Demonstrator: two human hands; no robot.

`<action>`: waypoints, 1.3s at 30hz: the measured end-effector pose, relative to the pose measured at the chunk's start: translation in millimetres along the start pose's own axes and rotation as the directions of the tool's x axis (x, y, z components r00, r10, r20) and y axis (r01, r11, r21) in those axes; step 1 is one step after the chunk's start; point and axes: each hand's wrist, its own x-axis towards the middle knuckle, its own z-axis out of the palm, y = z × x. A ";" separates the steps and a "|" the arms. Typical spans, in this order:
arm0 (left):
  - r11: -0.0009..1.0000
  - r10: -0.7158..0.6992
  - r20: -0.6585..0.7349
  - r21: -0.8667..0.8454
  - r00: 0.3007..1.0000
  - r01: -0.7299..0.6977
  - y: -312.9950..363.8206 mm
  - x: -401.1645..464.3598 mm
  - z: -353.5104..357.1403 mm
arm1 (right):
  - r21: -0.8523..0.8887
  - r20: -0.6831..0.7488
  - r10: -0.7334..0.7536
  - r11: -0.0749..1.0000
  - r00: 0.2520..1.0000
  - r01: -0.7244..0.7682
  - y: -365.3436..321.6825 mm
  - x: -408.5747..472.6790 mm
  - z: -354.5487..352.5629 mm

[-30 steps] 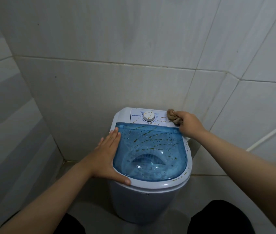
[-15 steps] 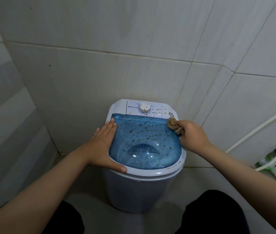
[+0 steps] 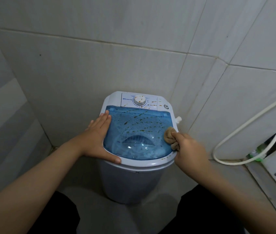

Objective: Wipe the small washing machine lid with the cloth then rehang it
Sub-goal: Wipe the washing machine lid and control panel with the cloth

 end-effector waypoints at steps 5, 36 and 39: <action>1.000 0.002 -0.009 0.004 1.000 -0.002 0.1 0.8 0.9 | -0.163 0.129 0.063 0.986 0.990 -0.041 -29.5 -25.8 -1.4; 1.000 0.013 -0.028 -0.026 1.000 -0.014 -1.0 -0.2 1.2 | 0.235 -0.127 0.003 0.972 0.992 0.027 -32.7 154.1 -42.7; 0.999 0.018 -0.039 -0.041 0.999 -0.020 -1.8 -0.8 2.3 | 0.060 -0.169 -0.080 0.994 0.982 0.091 -24.4 174.9 -20.4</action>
